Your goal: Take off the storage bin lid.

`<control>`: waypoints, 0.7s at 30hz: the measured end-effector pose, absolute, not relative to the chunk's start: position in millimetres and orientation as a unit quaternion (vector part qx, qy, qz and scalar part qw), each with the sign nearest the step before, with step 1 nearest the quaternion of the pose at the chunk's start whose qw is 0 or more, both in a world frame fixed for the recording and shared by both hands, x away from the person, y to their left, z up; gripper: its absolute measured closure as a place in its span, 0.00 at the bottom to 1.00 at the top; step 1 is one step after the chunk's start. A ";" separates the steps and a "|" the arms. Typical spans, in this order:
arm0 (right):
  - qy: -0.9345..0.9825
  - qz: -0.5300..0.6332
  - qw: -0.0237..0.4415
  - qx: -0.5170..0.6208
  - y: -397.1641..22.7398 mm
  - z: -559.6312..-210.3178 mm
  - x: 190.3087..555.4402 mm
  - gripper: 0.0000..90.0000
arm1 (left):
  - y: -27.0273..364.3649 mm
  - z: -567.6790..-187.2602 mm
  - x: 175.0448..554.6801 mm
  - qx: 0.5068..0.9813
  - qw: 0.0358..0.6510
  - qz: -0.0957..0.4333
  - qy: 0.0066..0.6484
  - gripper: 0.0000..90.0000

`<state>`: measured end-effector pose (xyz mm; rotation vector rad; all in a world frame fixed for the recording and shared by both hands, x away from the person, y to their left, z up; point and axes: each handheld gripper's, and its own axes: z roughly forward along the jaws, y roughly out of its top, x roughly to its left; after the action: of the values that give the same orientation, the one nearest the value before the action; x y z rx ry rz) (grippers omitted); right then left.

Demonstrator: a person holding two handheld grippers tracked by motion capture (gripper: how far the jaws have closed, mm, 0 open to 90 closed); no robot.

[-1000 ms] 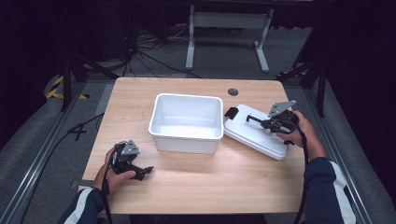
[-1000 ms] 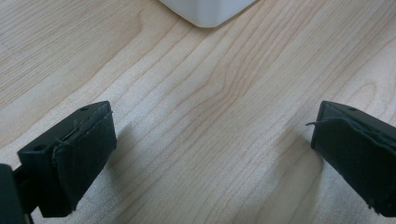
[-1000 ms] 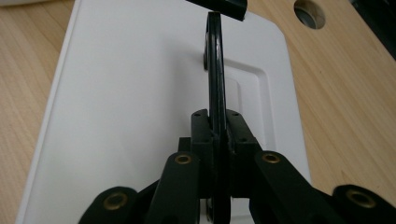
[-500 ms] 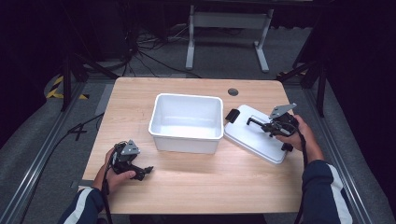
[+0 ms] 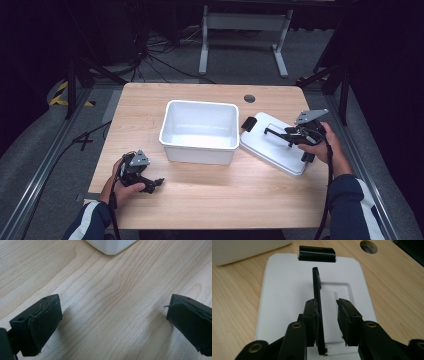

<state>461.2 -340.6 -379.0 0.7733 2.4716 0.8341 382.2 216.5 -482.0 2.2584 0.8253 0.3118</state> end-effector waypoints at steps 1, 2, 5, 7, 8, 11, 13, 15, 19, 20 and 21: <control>0.887 0.301 0.209 0.281 -339.6 -377.3 459.0 0.77 | 216.5 -482.1 382.2 0.872 0.351 0.120 0.319 0.01; 0.886 0.302 0.212 0.280 -338.8 -376.0 457.2 0.78 | 216.5 -482.0 382.1 0.872 0.350 0.121 0.319 0.01; 0.883 0.311 0.216 0.277 -339.0 -370.5 451.4 0.77 | 217.0 -481.8 382.4 0.874 0.349 0.123 0.316 0.01; 0.882 0.314 0.215 0.279 -339.2 -367.9 448.3 0.76 | 217.2 -481.6 382.2 0.874 0.348 0.123 0.316 0.01; 0.881 0.315 0.219 0.278 -339.3 -366.0 446.4 0.76 | 217.2 -481.7 382.1 0.874 0.348 0.122 0.316 0.01; 0.880 0.316 0.221 0.277 -339.6 -363.0 442.6 0.74 | 217.4 -481.8 382.2 0.874 0.349 0.125 0.314 0.01; 0.880 0.312 0.220 0.282 -340.0 -361.8 440.0 0.73 | 217.2 -481.8 381.7 0.873 0.349 0.125 0.318 0.01; 0.880 0.310 0.222 0.282 -340.3 -360.2 437.3 0.72 | 217.0 -482.0 381.4 0.872 0.350 0.124 0.319 0.01; 0.876 0.313 0.226 0.287 -341.8 -354.2 429.4 0.71 | 217.1 -481.8 381.4 0.872 0.349 0.125 0.319 0.01; 0.876 0.313 0.230 0.287 -342.5 -352.8 427.7 0.71 | 217.0 -482.2 381.5 0.871 0.351 0.125 0.319 0.01; 0.874 0.316 0.231 0.289 -343.4 -351.1 425.3 0.70 | 217.1 -481.8 381.4 0.872 0.349 0.124 0.319 0.01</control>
<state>425.3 -343.4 -351.1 0.7943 2.4032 0.8686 381.4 217.1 -481.8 2.2607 0.8279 0.3225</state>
